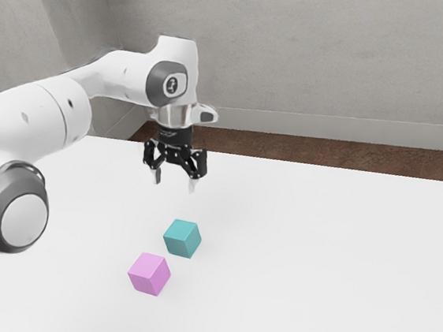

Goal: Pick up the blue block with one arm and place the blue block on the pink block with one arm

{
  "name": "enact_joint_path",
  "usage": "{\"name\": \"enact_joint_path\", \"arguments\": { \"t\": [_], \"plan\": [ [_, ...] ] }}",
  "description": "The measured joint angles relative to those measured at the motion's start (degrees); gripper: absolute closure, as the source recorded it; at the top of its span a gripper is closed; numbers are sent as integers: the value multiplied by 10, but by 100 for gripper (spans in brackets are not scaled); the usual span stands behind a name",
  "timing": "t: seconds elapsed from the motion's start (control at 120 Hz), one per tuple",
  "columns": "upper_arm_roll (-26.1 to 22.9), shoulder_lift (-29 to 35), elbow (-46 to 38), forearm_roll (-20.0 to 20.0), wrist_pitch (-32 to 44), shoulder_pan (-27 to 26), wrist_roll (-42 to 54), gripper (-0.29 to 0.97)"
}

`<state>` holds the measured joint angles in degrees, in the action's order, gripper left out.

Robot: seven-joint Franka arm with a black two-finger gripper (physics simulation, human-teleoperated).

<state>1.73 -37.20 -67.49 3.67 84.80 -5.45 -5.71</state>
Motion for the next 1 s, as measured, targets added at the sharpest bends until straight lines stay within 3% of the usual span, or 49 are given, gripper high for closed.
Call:
{"name": "enact_joint_path", "arguments": {
  "t": [0.2, 0.45, 1.0],
  "plan": [
    [1, 10, -99, -30, 88, 0, 18, 0],
    [1, 31, -174, -35, 162, 0, 38, 0],
    [1, 19, -229, -34, 228, 0, 64, 0]
  ]
}}
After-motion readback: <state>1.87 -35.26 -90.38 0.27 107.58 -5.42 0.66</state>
